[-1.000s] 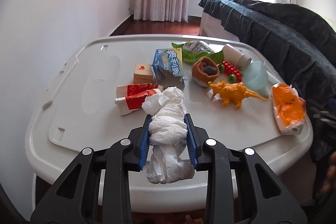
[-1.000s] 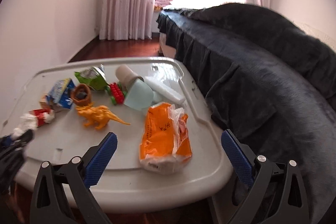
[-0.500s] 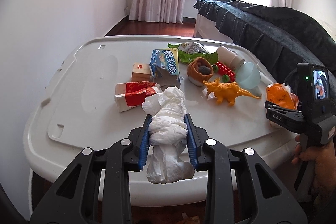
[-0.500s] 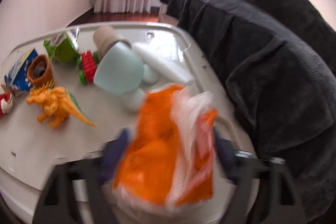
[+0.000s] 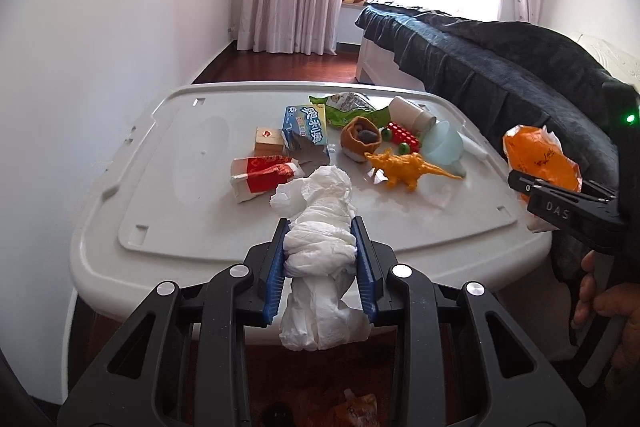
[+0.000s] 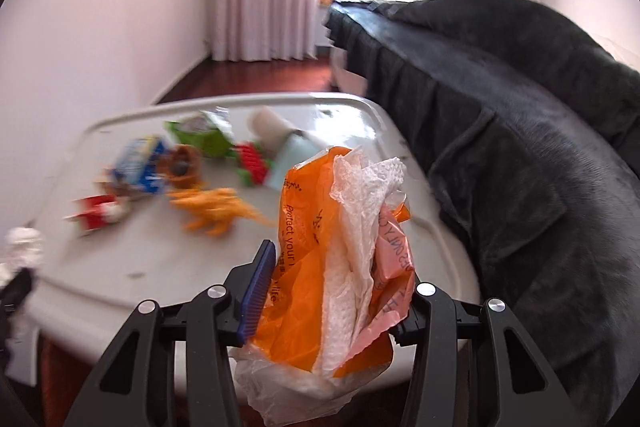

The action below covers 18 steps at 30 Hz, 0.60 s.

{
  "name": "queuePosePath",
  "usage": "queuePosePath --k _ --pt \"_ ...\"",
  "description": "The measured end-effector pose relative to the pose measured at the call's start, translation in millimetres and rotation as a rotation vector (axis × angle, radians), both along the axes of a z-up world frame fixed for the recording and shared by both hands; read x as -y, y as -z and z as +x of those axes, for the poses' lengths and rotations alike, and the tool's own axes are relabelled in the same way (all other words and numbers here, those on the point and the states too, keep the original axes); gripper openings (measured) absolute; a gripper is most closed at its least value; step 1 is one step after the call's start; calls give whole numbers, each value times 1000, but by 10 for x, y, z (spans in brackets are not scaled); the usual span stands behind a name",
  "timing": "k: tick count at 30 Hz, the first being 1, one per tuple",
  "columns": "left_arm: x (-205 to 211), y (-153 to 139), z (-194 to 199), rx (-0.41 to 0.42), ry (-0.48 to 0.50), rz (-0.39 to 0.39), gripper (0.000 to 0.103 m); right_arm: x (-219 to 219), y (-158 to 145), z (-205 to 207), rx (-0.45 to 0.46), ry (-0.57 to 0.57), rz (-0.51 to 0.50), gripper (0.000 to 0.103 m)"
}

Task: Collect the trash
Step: 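Carry both items over the bin and open both tools to drop them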

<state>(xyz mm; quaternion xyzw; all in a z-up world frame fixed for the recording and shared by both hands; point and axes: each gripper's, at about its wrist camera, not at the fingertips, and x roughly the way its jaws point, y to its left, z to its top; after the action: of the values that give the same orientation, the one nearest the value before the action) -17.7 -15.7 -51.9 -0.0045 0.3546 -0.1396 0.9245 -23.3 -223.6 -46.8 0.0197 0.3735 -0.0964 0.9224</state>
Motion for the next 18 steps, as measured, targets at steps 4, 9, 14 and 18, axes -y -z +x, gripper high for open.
queuePosePath --k 4,9,14,18 --pt "-133 -12 -262 -36 26 4 30 -351 -32 -423 -39 -83 73 48" --pt "-284 134 -583 -126 50 22 30 -707 236 -848 -170 -146 129 49" --pt "-384 342 -780 -247 55 29 40 -896 646 -1123 -327 -144 102 70" --pt "-478 376 -842 -263 -27 68 81 -759 668 -1203 -309 -69 124 87"
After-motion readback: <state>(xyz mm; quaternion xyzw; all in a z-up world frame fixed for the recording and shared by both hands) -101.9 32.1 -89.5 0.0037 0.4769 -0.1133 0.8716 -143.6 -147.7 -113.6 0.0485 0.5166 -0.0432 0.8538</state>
